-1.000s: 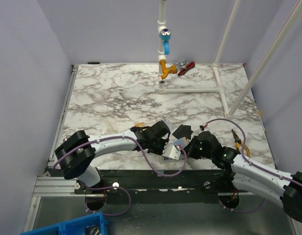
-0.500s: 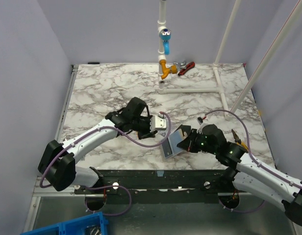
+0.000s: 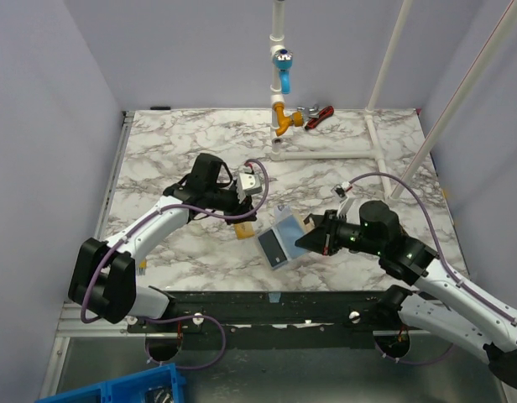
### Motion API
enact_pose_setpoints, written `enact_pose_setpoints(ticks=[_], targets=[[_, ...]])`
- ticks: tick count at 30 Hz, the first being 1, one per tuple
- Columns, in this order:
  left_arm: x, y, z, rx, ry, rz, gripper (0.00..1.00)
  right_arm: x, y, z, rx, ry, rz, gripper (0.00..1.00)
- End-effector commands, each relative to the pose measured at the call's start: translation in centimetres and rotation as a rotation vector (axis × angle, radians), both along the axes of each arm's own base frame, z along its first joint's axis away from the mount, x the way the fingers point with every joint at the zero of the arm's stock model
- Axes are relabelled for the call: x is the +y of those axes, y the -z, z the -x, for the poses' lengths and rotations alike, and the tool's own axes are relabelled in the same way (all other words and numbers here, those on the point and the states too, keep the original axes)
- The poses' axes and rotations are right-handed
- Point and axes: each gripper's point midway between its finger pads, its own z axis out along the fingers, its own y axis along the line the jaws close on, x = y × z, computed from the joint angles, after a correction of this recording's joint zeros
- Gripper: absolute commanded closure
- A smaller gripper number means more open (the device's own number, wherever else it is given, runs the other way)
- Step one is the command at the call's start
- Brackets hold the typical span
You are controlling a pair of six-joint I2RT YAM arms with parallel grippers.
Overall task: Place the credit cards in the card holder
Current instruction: Close the card holder at the center of the board.
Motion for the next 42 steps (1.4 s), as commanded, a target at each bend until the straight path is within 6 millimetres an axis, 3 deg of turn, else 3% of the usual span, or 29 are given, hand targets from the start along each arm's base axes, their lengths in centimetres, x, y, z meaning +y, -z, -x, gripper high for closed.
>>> enact_pose_setpoints(ticks=[1,3,10,19,27,35,39,42], targets=[[-0.8,-1.0,2.4,0.034,0.131,0.104,0.79,0.8,-6.2,0.1,-0.134,-0.042,-0.139,0.99],[-0.7,-1.3,3.1,0.035,0.153,0.114,0.79,0.9,-7.2,-0.4,-0.151,-0.016,-0.169,0.99],[-0.7,-4.2,6.0,0.038,0.232,0.191,0.80,1.3,-8.0,-3.0,-0.180,0.107,-0.277,0.99],[-0.7,-7.9,8.7,0.124,0.306,0.278,0.86,1.5,-4.7,-5.3,-0.131,0.209,-0.246,0.99],[-1.6,-8.7,9.1,0.157,0.341,0.292,0.88,2.9,-2.7,-5.5,-0.065,0.183,-0.258,0.99],[-3.7,-8.0,8.1,0.117,0.342,0.251,0.88,6.0,-0.7,-5.5,0.006,0.055,-0.236,0.99],[-4.3,-4.8,7.3,0.066,0.318,0.145,0.89,6.5,0.4,-4.8,0.045,-0.001,-0.208,0.99],[-4.4,-1.1,7.0,-0.001,0.320,0.015,0.89,6.7,2.3,-3.8,0.101,-0.050,-0.178,0.99]])
